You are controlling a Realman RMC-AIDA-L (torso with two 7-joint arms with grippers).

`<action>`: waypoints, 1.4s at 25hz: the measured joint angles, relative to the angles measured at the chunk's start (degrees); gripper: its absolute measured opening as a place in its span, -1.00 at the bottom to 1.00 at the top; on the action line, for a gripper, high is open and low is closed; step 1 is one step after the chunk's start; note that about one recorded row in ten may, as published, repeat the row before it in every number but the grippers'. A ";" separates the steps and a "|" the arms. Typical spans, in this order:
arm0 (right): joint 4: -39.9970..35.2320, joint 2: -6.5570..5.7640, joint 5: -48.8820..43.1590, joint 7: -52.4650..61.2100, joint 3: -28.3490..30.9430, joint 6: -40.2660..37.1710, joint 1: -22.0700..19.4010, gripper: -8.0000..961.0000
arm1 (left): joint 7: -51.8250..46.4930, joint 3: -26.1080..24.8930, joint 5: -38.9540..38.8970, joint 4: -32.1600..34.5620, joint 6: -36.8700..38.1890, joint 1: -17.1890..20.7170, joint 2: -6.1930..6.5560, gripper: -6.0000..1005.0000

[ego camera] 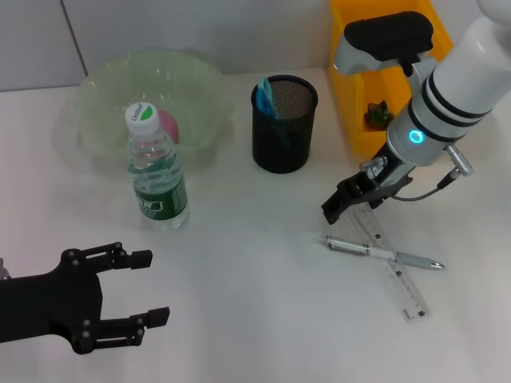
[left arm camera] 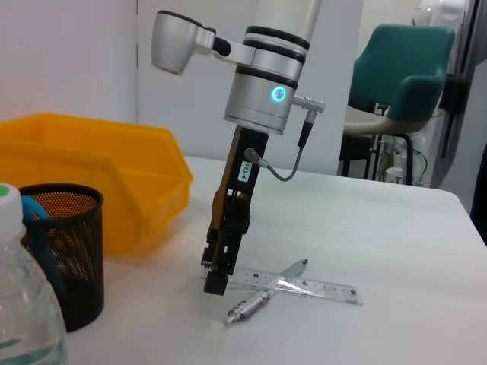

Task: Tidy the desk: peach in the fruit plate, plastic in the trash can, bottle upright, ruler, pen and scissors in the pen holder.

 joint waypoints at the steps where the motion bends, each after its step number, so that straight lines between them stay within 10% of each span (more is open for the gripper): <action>1: 0.02 -0.02 -0.03 0.06 0.00 0.09 -0.06 0.70 | 0.00 0.00 0.00 0.00 0.00 0.00 0.00 0.57; 35: 1.30 -0.08 -1.11 1.22 -2.40 0.99 0.74 0.70 | 0.09 -0.21 0.71 0.00 0.41 0.01 0.00 0.57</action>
